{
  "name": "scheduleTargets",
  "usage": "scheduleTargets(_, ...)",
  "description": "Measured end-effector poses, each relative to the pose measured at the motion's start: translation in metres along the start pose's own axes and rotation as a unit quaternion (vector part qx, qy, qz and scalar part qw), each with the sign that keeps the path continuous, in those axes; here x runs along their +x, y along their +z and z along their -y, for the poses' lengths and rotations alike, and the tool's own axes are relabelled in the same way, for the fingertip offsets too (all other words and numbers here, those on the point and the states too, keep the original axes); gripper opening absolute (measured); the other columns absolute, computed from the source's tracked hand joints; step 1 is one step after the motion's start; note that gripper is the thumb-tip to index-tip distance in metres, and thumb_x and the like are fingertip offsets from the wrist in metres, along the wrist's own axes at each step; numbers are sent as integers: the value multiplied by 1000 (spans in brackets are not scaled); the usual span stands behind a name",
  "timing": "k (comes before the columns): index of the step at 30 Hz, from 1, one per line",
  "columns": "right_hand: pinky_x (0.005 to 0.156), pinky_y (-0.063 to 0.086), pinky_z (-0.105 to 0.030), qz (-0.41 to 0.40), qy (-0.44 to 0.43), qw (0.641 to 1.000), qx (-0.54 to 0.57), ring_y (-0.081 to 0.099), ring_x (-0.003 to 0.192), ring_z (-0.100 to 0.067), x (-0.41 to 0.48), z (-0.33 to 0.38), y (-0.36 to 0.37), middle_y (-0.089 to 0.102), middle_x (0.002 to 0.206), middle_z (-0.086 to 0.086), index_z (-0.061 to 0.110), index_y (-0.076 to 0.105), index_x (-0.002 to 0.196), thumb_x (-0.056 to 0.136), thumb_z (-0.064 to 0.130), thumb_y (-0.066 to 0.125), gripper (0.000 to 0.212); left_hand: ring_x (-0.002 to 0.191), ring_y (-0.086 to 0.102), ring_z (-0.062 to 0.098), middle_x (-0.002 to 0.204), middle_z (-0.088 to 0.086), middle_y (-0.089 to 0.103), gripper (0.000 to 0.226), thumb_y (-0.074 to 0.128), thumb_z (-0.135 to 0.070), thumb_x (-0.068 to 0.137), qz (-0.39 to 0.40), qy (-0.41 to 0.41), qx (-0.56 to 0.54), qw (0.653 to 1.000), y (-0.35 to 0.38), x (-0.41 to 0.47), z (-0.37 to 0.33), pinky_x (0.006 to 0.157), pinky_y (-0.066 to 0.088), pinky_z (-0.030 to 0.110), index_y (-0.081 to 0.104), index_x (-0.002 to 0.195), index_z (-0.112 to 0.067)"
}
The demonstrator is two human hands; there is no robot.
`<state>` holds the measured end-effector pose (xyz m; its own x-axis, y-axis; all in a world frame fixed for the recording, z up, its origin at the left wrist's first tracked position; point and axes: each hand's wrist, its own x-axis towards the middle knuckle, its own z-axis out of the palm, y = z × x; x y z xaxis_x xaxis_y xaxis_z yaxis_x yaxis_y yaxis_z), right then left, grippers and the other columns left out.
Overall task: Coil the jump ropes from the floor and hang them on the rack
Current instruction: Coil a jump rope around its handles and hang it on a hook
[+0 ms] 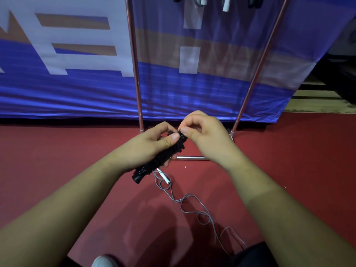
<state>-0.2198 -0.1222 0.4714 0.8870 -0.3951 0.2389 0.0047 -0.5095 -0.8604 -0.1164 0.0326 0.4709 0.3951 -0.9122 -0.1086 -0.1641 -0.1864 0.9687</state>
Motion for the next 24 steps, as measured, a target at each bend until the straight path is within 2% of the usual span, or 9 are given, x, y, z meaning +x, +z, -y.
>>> scheduleTargets(2, 59, 39, -18, -28, 66, 993, 91, 49, 59, -1, 2, 2, 4, 57, 79, 4, 18, 64, 78, 96, 4, 57, 23, 58, 58, 24, 79, 15, 66, 28, 48, -34, 102, -17, 9, -11, 1000, 4, 1, -3, 50, 47, 28, 50, 108, -7)
scheduleTargets(4, 50, 34, -19, -63, 133, 967, 207, 41, 56, -7, 5, 3, 6, 50, 68, -1, 14, 61, 79, 100, 6, 49, 26, 56, 56, 25, 77, 16, 64, 26, 45, -32, 104, -31, 10, -38, 999, 8, 4, -5, 48, 47, 27, 48, 104, -7)
scheduleTargets(6, 43, 29, -20, -123, 177, 920, 328, 37, 53, -10, 12, 4, 2, 44, 64, -5, 8, 56, 78, 103, 5, 44, 28, 52, 53, 25, 74, 19, 61, 21, 44, -30, 105, -30, 7, -119, 992, 10, 6, -7, 47, 45, 28, 47, 105, -9)
scheduleTargets(8, 41, 31, -21, -179, 193, 871, 415, 41, 52, -10, 18, 6, -11, 50, 72, -5, 6, 55, 80, 104, 6, 42, 27, 49, 50, 23, 72, 21, 56, 19, 43, -28, 103, -15, 10, -219, 976, 11, 6, -12, 45, 42, 27, 47, 113, -13)
scheduleTargets(12, 48, 43, -24, -137, 137, 908, 372, 54, 56, -13, 15, 13, -24, 61, 84, -6, 9, 55, 90, 105, 14, 42, 20, 50, 50, 22, 72, 18, 55, 21, 44, -32, 100, -16, 15, -289, 957, 8, 5, -17, 45, 41, 25, 45, 119, -21)
scheduleTargets(16, 57, 54, -25, -126, 109, 889, 426, 61, 59, -16, 11, 23, -21, 64, 81, -13, 4, 55, 93, 103, 5, 44, 15, 57, 58, 28, 80, 20, 63, 27, 45, -34, 101, -51, 14, -252, 966, 2, 8, -20, 49, 49, 29, 46, 122, -16)
scheduleTargets(19, 64, 56, -27, -132, 97, 885, 436, 64, 65, -21, 14, 32, -31, 65, 84, -18, -1, 57, 96, 98, -3, 50, 8, 65, 62, 29, 93, 16, 63, 38, 60, -32, 89, -62, 12, -231, 971, 5, 12, -31, 53, 54, 33, 50, 121, -15)
scheduleTargets(22, 61, 55, -26, -131, 75, 912, 381, 62, 60, -18, 23, 54, -51, 65, 79, -16, -1, 60, 93, 96, -2, 55, 6, 71, 64, 23, 86, 6, 64, 50, 76, -17, 80, -72, 21, -167, 983, 2, 20, -43, 70, 55, 35, 51, 124, -21)
scheduleTargets(24, 57, 53, -25, -134, 59, 928, 343, 59, 57, -16, 32, 74, -67, 64, 75, -14, 2, 60, 89, 95, -3, 56, 9, 84, 68, 21, 94, 1, 71, 55, 82, -15, 77, -68, 38, -131, 988, -2, 28, -60, 84, 53, 37, 52, 122, -23)
